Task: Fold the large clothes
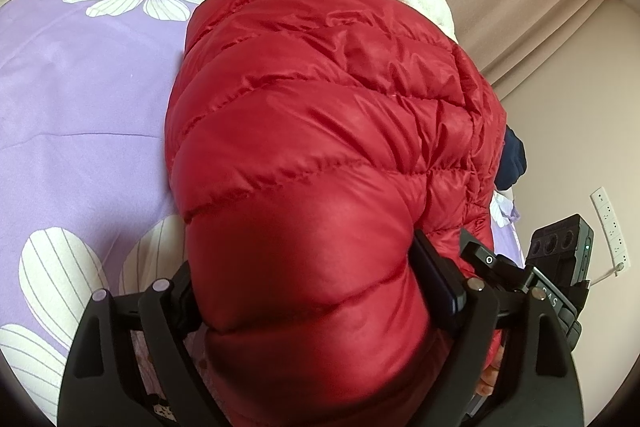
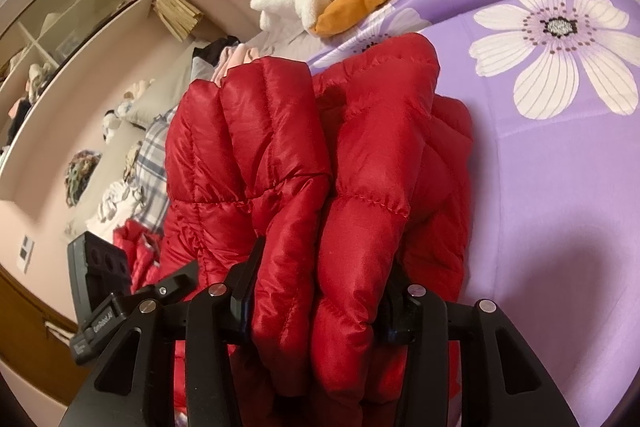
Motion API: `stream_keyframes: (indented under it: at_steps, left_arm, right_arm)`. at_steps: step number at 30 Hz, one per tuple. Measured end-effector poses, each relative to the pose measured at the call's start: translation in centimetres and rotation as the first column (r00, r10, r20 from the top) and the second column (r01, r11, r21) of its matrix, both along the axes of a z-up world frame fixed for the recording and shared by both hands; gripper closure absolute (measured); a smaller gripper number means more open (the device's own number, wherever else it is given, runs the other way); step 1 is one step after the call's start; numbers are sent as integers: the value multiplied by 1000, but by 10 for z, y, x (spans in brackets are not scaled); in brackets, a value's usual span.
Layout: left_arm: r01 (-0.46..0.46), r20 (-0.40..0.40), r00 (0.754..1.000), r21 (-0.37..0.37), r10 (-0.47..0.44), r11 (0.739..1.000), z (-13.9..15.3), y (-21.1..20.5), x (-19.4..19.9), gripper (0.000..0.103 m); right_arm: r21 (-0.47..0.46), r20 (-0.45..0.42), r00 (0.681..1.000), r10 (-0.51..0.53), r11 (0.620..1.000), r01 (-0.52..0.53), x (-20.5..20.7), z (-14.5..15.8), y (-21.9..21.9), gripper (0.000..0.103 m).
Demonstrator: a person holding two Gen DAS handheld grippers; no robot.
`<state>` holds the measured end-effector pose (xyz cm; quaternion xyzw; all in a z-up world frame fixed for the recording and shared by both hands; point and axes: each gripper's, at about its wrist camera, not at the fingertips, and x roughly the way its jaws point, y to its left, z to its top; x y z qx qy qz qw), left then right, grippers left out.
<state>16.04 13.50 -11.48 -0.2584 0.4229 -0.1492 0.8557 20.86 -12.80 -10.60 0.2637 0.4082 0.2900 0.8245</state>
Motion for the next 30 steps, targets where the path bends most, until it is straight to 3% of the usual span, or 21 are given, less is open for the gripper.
stream_keyframes:
  at_steps: [6,11,17,21,24,30]
  left_arm:
    - [-18,-21,1000,31,18,999,4,-3,0,14]
    - [-47,17,999,105,45,993,25,-5,-10,15]
    - [-104,161,983,133,82,986,70,5,-25,16]
    - [-77,258,966,172,30,982,97,-7,-28,16]
    - [-36,238,971,211,-15,977,93,-19,-22,16]
    - [17,124,991,292,-55,956,51,-36,0,17]
  right_arm:
    - [-9,-23,1000,-7,1000,7,2,0,-1,53]
    - [-18,-23,1000,-7,1000,7,2,2,0,51]
    - [-28,-19,1000,0,1000,0,2,2,2,51]
    - [-55,-5,1000,4,998,-4,2,4,6,50]
    - [-58,-5,1000,4,998,-5,2,5,7,50]
    - [-83,4,1000,12,997,-11,3,5,11,49]
